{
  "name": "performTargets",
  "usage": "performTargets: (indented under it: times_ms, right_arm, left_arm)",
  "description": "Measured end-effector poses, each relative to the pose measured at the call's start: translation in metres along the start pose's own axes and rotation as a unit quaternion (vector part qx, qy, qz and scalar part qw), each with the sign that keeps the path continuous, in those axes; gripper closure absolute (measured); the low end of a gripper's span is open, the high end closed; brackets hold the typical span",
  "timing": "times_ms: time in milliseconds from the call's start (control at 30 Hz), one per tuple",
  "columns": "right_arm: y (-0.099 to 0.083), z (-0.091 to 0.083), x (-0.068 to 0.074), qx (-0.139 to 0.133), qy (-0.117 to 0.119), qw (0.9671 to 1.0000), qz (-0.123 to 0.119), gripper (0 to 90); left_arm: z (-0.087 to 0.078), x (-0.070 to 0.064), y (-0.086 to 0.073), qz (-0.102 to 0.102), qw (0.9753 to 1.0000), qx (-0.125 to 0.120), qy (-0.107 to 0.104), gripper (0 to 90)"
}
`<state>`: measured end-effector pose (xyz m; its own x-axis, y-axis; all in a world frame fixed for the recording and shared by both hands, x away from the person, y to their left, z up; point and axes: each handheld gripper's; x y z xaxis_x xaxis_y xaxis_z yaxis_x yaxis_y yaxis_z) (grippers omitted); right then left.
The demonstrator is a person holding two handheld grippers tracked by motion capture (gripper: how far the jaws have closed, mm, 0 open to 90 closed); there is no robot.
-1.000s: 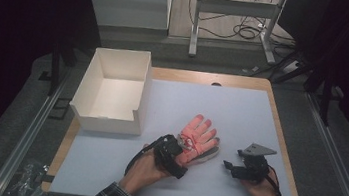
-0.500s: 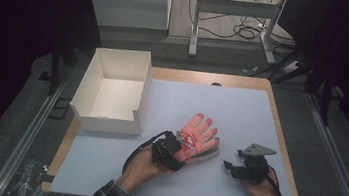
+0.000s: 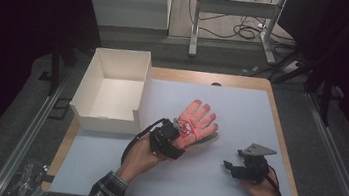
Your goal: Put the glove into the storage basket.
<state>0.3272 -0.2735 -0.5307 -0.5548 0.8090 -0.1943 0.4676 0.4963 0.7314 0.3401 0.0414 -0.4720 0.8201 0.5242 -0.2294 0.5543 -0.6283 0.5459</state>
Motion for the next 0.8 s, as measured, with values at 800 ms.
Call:
performTargets:
  times_ms: [800]
  right_arm:
    - [0.0,0.0,0.0,-0.002,0.001,1.0,0.0,27.9]
  left_arm:
    - [-0.035,0.03,0.055,-0.034,0.9985,-0.023,0.037,38.3]
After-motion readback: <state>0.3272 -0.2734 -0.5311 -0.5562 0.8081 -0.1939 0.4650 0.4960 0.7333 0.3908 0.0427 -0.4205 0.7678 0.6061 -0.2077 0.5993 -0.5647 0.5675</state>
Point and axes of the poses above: each handheld gripper's, and its own axes: z roughly forward along the jaws, y roughly out of its top, x roughly to its left, and after that the axes turned 13 degrees about -y, right-handed
